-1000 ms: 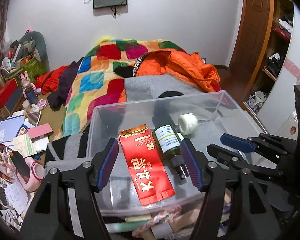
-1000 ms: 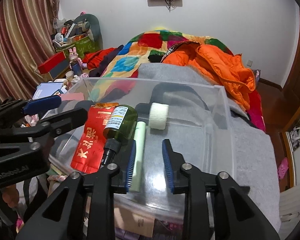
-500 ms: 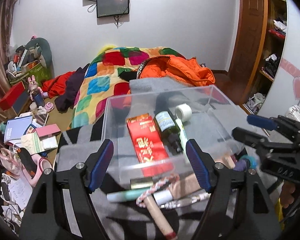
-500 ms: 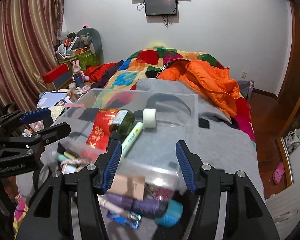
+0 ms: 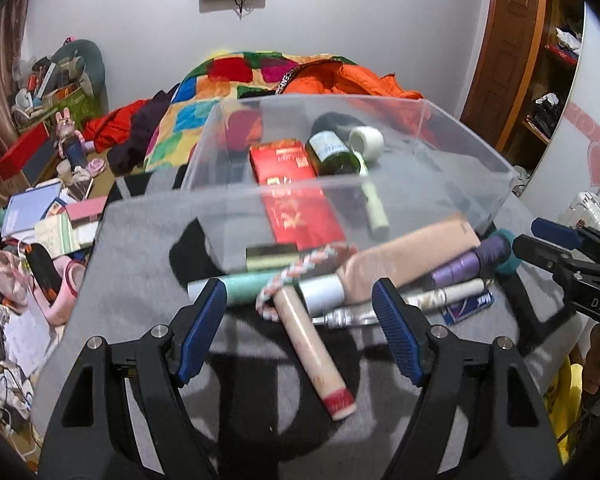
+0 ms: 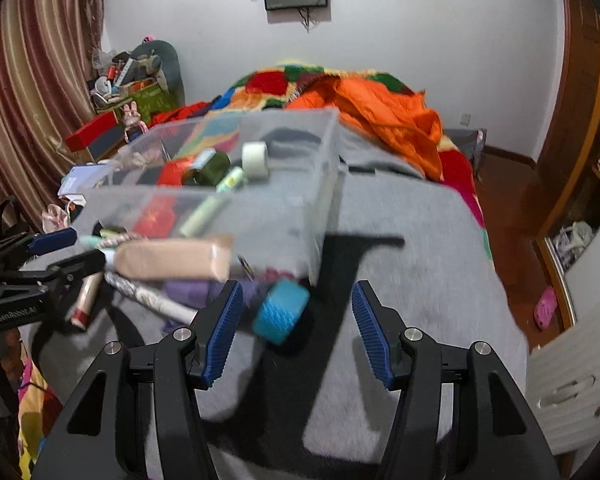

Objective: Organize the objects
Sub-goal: 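Withdraw both tools from the box back to the item pile, then grasp the beige tube with the left tool while the right tool grasps the blue tape roll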

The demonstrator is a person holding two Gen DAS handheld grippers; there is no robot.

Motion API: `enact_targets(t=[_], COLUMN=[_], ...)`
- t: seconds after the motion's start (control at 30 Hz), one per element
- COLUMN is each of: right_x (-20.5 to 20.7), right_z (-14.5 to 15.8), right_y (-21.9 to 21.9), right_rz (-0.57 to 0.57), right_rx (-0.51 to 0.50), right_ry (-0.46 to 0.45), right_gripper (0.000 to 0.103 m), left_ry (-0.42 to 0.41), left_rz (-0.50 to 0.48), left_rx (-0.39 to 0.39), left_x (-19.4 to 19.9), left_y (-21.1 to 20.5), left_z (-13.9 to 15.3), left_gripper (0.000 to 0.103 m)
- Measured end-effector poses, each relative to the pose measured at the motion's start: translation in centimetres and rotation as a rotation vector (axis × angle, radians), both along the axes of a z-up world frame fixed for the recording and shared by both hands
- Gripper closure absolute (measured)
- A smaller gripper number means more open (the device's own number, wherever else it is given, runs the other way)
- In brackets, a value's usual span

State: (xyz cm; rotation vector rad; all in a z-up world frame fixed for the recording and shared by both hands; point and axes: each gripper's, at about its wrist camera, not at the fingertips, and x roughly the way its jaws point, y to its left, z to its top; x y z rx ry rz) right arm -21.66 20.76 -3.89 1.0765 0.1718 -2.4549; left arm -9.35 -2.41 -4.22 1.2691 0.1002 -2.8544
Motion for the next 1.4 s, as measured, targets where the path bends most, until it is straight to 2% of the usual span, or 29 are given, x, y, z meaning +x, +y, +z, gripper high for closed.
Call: enact_targets(t=[0.2,0.3,0.53,0.63,0.73,0.97,1.07,1.13,1.2,1.23,1.3,1.4], right_x=[-0.5,-0.6,0.3,0.6,0.8,-0.2,-0.3,-0.4,-0.3,-0.3,-0.1,0.4], right_z=[-1.6,-1.8,-1.9,-1.8,-1.6,-2.2,-2.3,-2.4,-2.3,-2.3,-2.2,-1.9], right_y=[0.6,0.5,0.5,0.5,0.5,0.4,0.2,0.4,0.5,0.6,0.7,1.0], right_rz=[-0.018,-0.023,0.011,0.023,0.020,0.017,0.016,0.012,0.007,0.002,-0.003,-0.020], right_rx=[-0.052,-0.069,-0.078,-0.070,-0.056,-0.064,-0.060,-0.074,-0.079,-0.081,-0.084,-0.085], right_ry=[-0.071,-0.075,-0.046,-0.034,-0.019,-0.062,-0.047,-0.049,-0.049,-0.048,-0.045,-0.033], right_gripper=[0.050,0.050,0.074,0.083,0.086,0.086,0.086,0.086,0.086,0.086,0.087,0.087], left_ry=[-0.028,-0.025,-0.038,-0.035,-0.033,-0.030,-0.024,-0.017,-0.015,-0.015,-0.015,-0.007], left_rz=[0.015,0.018,0.036,0.048,0.061,0.054,0.051,0.049,0.038,0.034,0.025,0.019], left_rx=[0.033,-0.004,-0.008,-0.002,0.006,0.003,-0.009,-0.010,-0.001,0.008,0.020,0.023], left_x=[1.1,1.6,2.2,2.5,3.1,2.7,1.9,1.6,1.7,1.8,2.1,2.9], left_y=[-0.2,0.1,-0.8,-1.4,-2.0,-2.1,-1.6,-1.4,-1.3,-1.3,-1.3,-0.9], left_z=[-1.7,-2.3,-3.0,-2.9,-2.9,-3.0,-3.2,-3.0,-2.9,-2.8,-2.6,-2.3], left_gripper=[0.028,0.028,0.029,0.037,0.040,0.040,0.046,0.057,0.073,0.076,0.089,0.088])
